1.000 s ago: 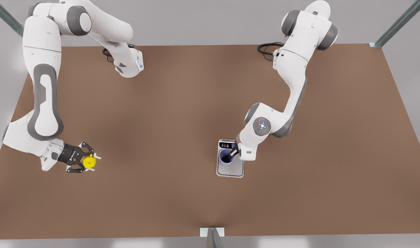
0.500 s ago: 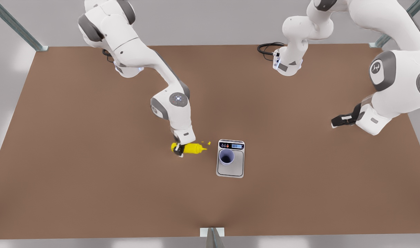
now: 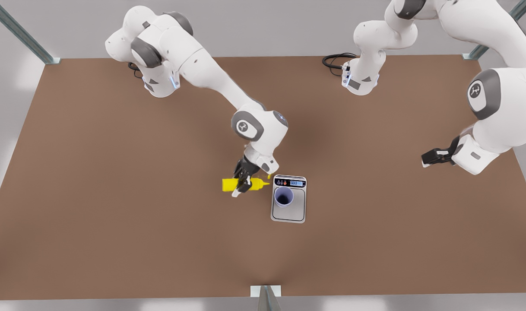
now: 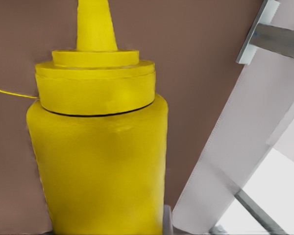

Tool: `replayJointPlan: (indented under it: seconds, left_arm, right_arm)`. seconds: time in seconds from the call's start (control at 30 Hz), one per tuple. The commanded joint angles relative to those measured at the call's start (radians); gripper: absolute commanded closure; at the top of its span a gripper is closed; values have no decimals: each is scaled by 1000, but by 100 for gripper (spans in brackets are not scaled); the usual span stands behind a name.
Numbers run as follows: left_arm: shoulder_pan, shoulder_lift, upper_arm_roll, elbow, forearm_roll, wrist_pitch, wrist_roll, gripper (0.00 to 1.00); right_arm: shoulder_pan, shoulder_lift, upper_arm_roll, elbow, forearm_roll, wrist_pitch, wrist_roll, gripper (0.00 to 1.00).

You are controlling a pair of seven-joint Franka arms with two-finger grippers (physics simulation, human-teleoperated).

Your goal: Move cup to the weight, pick up sauce bottle, pour sauce

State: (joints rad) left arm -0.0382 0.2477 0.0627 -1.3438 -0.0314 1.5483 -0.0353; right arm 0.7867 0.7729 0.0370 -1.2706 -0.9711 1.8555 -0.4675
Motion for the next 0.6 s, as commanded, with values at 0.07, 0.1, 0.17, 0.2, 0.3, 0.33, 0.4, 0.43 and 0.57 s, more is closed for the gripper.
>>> replayJointPlan:
  seconds: [0.07, 0.1, 0.17, 0.2, 0.3, 0.33, 0.4, 0.43, 0.57]
  left_arm:
    - [0, 36, -3, 2, -10, 35, -14, 0]
    - [-2, 33, -3, 2, -12, 36, -18, 0]
    - [-2, 31, -3, -3, -10, 32, -23, 0]
    - [-2, 31, -3, -3, -10, 32, -25, 0]
    - [-2, 33, -3, -3, -10, 33, -25, 0]
    - [-2, 35, -3, -5, -10, 33, -25, 0]
    - [-2, 35, -3, -3, -10, 35, -25, 0]
    - [-2, 35, -3, -5, -12, 33, -25, 0]
    - [-2, 35, -3, -5, -12, 33, -21, 0]
  right_arm:
    - [2, 52, -6, 71, -31, -18, 72, 49]
    - [0, 77, -5, 106, -47, -18, 82, 49]
    - [9, 120, -8, 172, -78, -16, 87, 49]
    - [11, 127, -8, 181, -92, -15, 87, 49]
    - [25, 129, -8, 183, -152, -12, 82, 49]
    - [34, 131, -6, 182, -205, -12, 76, 49]
    - [37, 141, -6, 188, -299, -2, 46, 49]
    - [39, 157, -6, 209, -307, 1, 41, 49]
    - [51, 167, -5, 220, -373, 1, 38, 49]
